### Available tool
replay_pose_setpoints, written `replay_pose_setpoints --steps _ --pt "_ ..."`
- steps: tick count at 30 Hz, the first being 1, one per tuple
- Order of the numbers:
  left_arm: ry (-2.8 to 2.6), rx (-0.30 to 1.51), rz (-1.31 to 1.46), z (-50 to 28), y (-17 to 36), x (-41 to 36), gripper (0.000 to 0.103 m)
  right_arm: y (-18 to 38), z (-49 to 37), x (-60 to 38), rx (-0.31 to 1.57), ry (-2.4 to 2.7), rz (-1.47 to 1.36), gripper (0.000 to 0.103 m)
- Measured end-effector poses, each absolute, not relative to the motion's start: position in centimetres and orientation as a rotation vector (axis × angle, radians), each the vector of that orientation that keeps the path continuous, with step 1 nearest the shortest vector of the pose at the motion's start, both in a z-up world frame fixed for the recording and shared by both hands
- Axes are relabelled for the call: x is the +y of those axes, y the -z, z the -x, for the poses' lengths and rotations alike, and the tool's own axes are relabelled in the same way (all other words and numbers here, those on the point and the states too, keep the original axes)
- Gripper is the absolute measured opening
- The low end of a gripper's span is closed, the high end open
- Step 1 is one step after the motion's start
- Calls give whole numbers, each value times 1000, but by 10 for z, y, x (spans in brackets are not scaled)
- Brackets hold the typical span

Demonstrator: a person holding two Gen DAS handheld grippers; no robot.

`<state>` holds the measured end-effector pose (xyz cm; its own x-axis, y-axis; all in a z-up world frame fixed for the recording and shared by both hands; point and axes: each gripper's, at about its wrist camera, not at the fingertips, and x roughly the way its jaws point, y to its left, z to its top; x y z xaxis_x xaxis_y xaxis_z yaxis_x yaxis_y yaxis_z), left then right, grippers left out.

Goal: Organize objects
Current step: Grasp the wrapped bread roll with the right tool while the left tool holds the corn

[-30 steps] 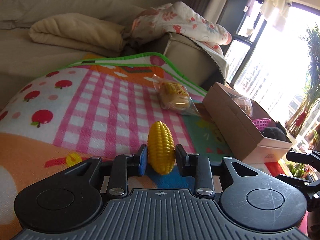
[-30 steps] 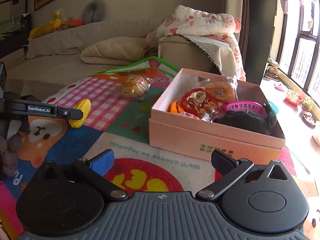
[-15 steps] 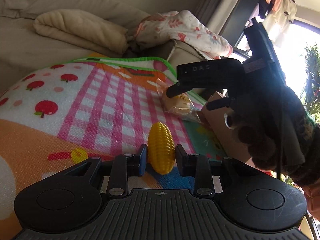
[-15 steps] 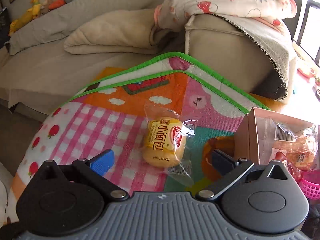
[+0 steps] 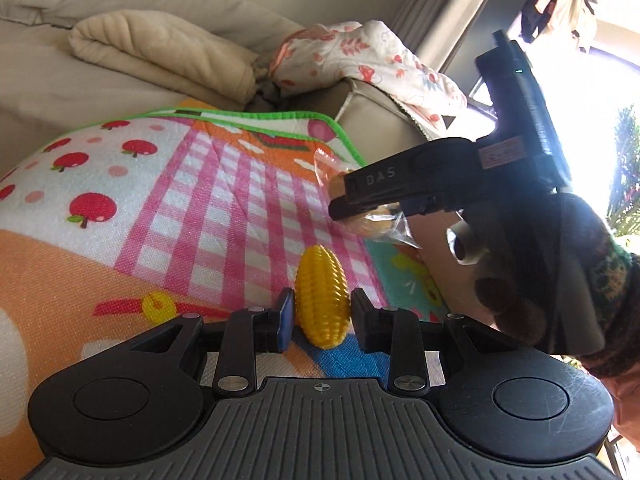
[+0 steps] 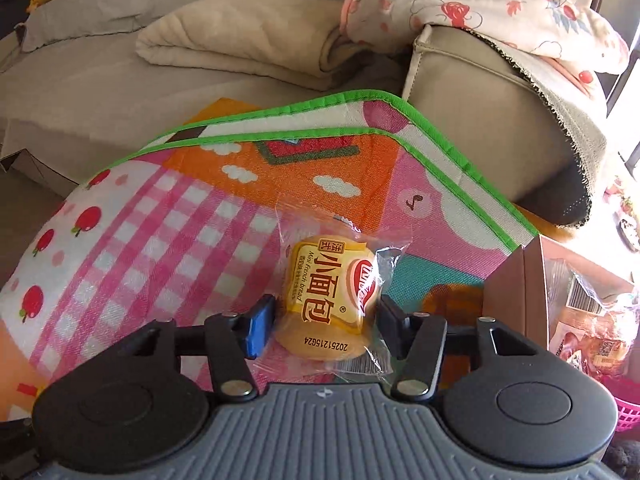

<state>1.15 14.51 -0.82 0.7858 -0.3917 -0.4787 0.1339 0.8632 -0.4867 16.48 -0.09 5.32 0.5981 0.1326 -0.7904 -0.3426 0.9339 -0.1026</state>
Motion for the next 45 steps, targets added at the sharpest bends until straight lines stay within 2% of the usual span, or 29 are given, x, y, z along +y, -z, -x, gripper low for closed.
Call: replay_pose_setpoints --steps 9,18,19,22,25,28,30,34,40,45 --pt "293 605 450 -12 9 145 34 -87 -53 -34 802 -417 320 54" --pt "285 608 439 -12 8 145 34 -43 48 -86 881 -476 507 54" --pt "283 609 435 -11 8 144 34 -41 56 -94 869 -462 518 57" --pt "271 611 420 -8 5 142 34 -37 73 -120 817 -371 537 79" --pt "259 624 381 -3 0 135 34 -34 77 -142 789 -258 527 82" --pt "264 645 349 3 -5 129 34 -37 73 -163 823 -275 349 90" --pt "275 654 328 7 -9 123 34 -36 70 -173 829 -316 206 91" --pt "300 645 275 14 -23 112 34 -35 64 -167 772 -343 112 102" --pt "356 634 210 24 -43 103 34 -52 71 -152 600 -467 416 103" --pt "358 641 238 24 -46 94 34 -32 47 -130 674 -564 473 103"
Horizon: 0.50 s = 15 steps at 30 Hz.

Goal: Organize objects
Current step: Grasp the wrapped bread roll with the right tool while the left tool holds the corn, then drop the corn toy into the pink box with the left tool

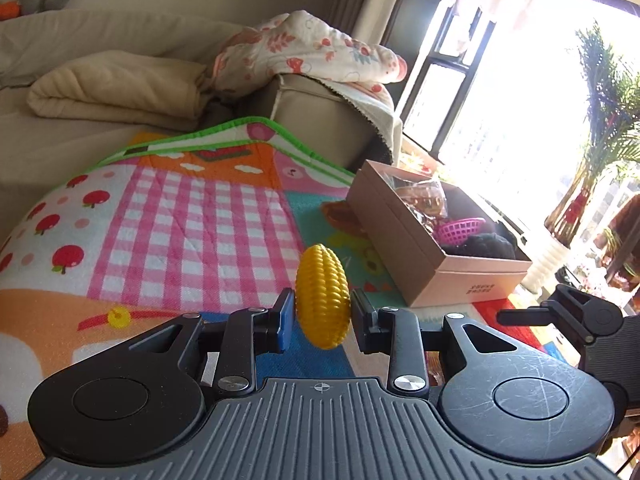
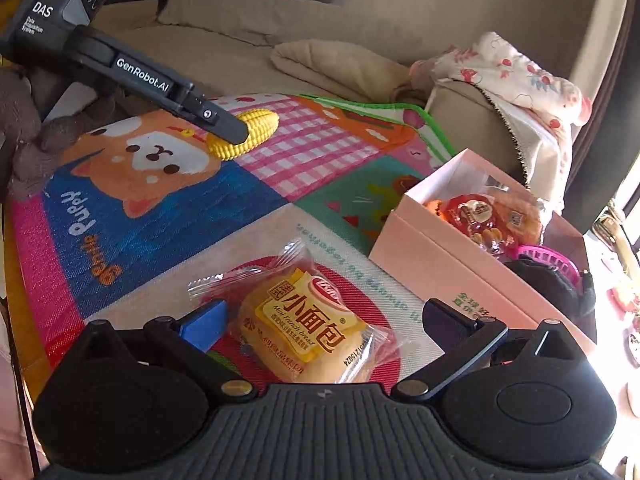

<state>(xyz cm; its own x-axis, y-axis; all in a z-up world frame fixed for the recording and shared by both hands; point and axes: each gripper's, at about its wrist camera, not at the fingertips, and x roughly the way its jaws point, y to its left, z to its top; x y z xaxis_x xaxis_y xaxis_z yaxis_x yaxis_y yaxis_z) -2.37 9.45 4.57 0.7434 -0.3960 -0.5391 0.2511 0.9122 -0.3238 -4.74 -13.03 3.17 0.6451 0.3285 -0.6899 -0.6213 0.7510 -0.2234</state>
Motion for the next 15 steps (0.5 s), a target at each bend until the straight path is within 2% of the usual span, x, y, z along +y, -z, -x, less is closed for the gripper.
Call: replay_pose_setpoints --steps 1,2,3,4,10,15 --pt "365 648 233 24 -46 92 34 -28 43 -127 686 -564 465 102" --pt "373 655 220 25 -47 89 34 -26 39 -125 702 -564 447 89" --pt "379 659 204 26 -49 86 34 -26 37 -125 720 -575 410 83" --pt "387 664 188 27 -50 83 34 -28 36 -127 728 -581 372 70" --pt "512 713 128 31 -55 49 34 -50 70 -157 659 -486 295 65" --pt "611 616 95 12 -90 1 34 -82 93 -201 572 -378 213 64"
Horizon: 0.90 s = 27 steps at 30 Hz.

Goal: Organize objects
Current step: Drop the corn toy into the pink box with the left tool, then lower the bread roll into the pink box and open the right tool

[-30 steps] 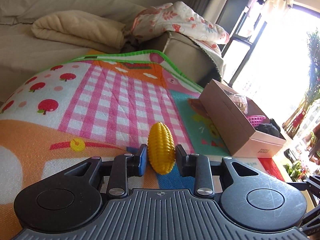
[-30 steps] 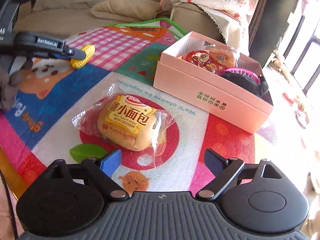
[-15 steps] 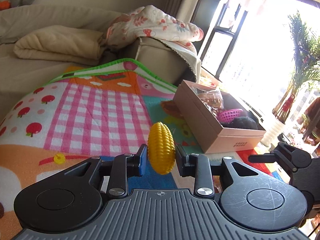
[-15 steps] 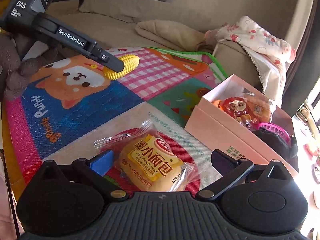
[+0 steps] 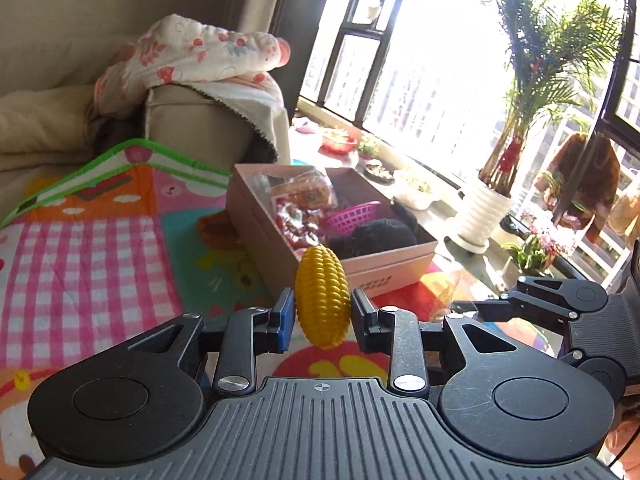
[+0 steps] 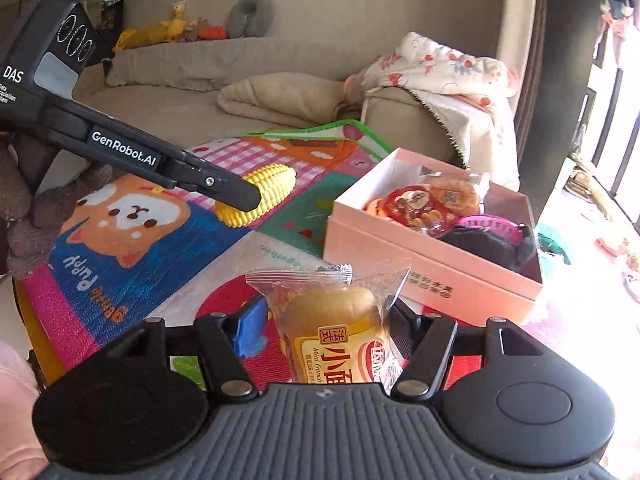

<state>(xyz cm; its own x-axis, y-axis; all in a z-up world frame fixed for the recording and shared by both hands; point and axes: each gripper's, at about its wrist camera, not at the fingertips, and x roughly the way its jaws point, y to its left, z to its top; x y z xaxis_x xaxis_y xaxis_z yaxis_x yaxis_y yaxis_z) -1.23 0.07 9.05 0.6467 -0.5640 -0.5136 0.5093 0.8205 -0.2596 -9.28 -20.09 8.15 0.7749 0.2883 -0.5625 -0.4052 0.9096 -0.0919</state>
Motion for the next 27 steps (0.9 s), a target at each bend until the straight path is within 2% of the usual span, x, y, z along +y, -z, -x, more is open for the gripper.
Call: replay_pose_setpoints --steps 6,12,21,27 --pt "653 489 163 -38 -125 -55 34 -102 95 -237 511 -278 137 64" --pt "586 588 132 -76 -87 -89 34 -95 78 -255 543 -238 85 64" --pt "454 601 219 -71 -59 -35 34 -89 47 -267 576 -197 23 64" --pt "413 660 264 -65 -43 -5 34 -125 -20 -271 534 -172 -53 64"
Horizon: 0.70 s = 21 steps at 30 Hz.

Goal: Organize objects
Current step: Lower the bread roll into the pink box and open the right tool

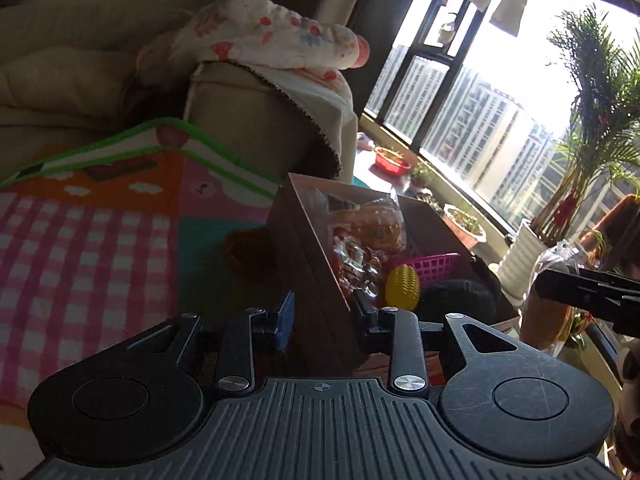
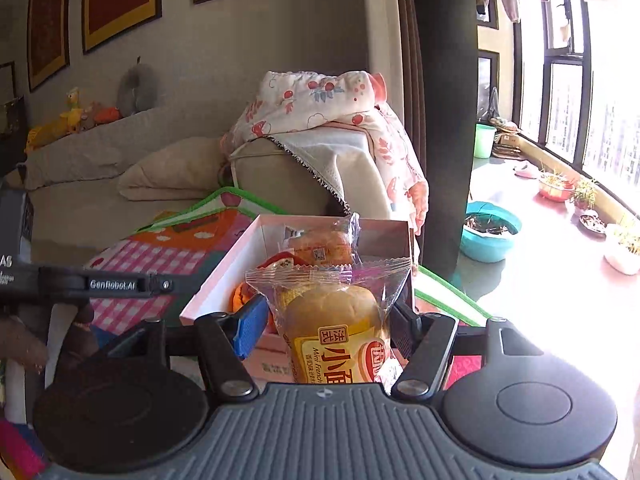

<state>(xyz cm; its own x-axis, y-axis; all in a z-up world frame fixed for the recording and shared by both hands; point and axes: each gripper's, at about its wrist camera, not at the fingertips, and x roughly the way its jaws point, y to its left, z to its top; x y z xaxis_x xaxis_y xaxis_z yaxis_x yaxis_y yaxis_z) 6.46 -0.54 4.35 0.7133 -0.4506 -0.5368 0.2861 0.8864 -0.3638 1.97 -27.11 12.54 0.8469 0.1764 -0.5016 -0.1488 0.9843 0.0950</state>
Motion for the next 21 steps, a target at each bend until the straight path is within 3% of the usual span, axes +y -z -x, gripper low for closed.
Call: replay_pose_setpoints --steps 4,5,6,8,15,19,21 --pt "429 666 283 -58 -44 0 34 -140 -94 -275 540 -115 -117 67" --pt "437 671 289 -58 -45 1 34 -139 -112 -279 574 -147 -151 77" --pt "444 672 292 -56 -47 2 34 -136 -124 -282 592 -152 -183 82" --pt "462 656 294 -52 -52 5 34 -133 -129 -288 597 -105 -197 82" --pt "496 649 314 -55 -53 1 34 -120 -49 -305 548 -79 -60 82" --pt "484 672 311 -62 -44 -15 34 -100 -6 -309 598 -124 8 65" --pt "485 684 299 -63 -41 -22 34 -87 7 -305 623 -145 53 64"
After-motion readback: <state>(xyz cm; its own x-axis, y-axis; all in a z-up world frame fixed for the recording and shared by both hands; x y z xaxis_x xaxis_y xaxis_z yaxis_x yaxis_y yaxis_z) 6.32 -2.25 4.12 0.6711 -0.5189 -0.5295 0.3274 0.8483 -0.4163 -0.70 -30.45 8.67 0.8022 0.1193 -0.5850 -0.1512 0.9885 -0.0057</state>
